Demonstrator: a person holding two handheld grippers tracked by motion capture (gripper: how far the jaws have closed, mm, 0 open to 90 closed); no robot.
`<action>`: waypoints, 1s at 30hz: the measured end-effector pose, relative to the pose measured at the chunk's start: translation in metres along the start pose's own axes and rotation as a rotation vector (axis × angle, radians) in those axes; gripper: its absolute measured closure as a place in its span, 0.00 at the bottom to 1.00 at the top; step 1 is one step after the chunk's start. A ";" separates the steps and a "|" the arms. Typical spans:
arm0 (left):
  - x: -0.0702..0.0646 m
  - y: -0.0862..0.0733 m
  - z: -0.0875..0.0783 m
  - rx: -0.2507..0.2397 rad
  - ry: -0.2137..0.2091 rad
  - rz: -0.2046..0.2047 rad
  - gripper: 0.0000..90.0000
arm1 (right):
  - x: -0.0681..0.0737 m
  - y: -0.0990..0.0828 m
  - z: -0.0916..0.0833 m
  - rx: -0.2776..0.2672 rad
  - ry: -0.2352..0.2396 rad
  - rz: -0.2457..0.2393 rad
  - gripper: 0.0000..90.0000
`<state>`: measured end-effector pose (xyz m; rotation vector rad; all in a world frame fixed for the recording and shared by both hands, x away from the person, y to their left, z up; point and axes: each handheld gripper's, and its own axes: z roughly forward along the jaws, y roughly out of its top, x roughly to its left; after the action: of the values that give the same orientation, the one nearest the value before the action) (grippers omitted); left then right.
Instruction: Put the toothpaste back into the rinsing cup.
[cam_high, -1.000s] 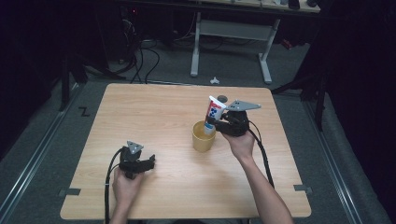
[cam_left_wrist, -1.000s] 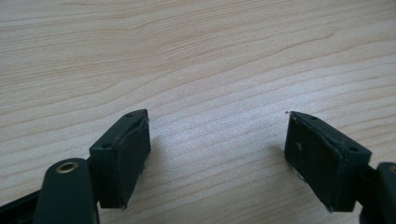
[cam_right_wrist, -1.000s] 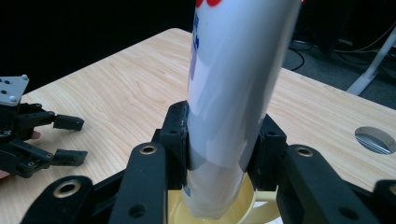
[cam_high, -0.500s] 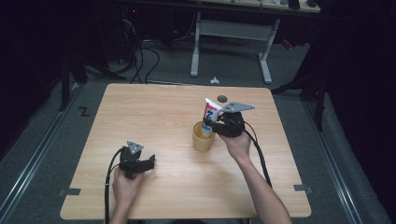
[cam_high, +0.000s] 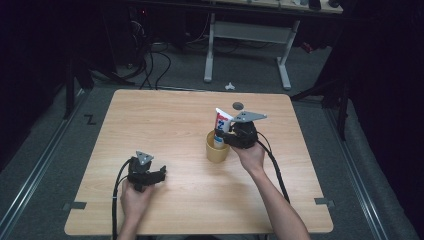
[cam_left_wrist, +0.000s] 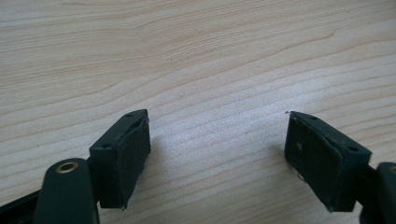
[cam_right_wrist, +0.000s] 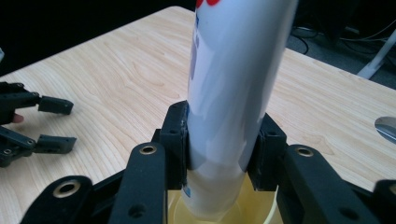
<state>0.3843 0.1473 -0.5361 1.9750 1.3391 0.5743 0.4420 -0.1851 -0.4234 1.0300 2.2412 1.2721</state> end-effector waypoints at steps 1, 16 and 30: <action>0.000 0.000 0.000 0.000 0.000 0.000 0.25 | 0.000 0.000 0.001 0.006 -0.005 -0.005 0.72; 0.000 0.000 0.000 0.000 0.000 0.000 0.25 | 0.000 -0.008 0.010 0.037 -0.019 -0.018 0.71; 0.000 0.000 0.000 0.000 0.000 0.001 0.25 | 0.001 -0.014 0.016 0.058 -0.026 -0.017 0.71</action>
<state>0.3844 0.1474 -0.5360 1.9758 1.3384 0.5742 0.4456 -0.1794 -0.4440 1.0401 2.2749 1.1861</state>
